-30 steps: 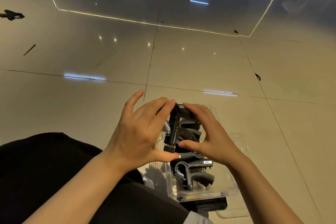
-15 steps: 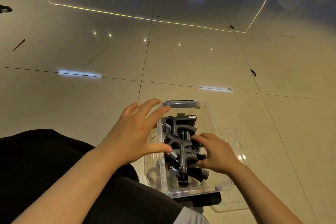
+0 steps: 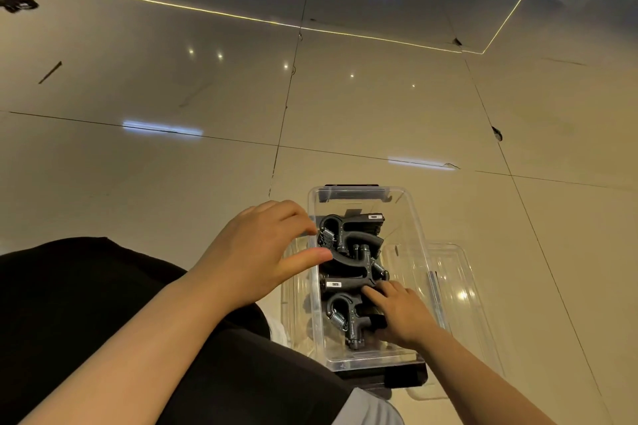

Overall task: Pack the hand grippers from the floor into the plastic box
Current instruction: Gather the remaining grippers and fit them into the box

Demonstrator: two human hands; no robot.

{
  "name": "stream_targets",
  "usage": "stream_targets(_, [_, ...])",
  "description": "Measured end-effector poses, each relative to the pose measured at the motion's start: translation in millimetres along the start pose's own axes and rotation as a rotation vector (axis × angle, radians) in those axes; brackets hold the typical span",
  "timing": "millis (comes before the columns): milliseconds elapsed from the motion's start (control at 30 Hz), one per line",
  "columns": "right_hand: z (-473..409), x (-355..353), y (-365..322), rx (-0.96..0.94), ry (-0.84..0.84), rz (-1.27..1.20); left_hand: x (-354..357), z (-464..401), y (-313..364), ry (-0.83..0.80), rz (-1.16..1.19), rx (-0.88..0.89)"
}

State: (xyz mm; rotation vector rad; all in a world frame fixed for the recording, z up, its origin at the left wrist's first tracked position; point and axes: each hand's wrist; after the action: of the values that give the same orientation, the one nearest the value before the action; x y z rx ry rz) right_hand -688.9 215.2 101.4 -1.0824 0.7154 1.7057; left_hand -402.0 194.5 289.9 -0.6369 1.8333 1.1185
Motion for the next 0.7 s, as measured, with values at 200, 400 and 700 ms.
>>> stream_targets(200, [-4.4, -4.3, -5.3, 0.016, -0.025, 0.013, -0.6, 1.2, 1.0, 0.114, -0.017, 0.038])
stream_targets(400, [0.7, -0.9, 3.1, 0.049, 0.014, -0.149, -0.3, 8.7, -2.2, 0.118, -0.050, 0.026])
stream_targets(700, [-2.5, -4.2, 1.3, 0.057, -0.039, -0.069, -1.0, 13.0, -1.7, 0.123, -0.082, 0.026])
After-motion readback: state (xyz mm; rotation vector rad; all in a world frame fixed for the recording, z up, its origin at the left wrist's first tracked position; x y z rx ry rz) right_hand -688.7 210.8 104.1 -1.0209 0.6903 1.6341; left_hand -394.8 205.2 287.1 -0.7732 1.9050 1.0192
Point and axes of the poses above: each hand's wrist, its own z-axis away from the middle knuckle, its own x-axis out of the palm, y = z × x, and after that the axes turned 7 degrees about y, right-handed
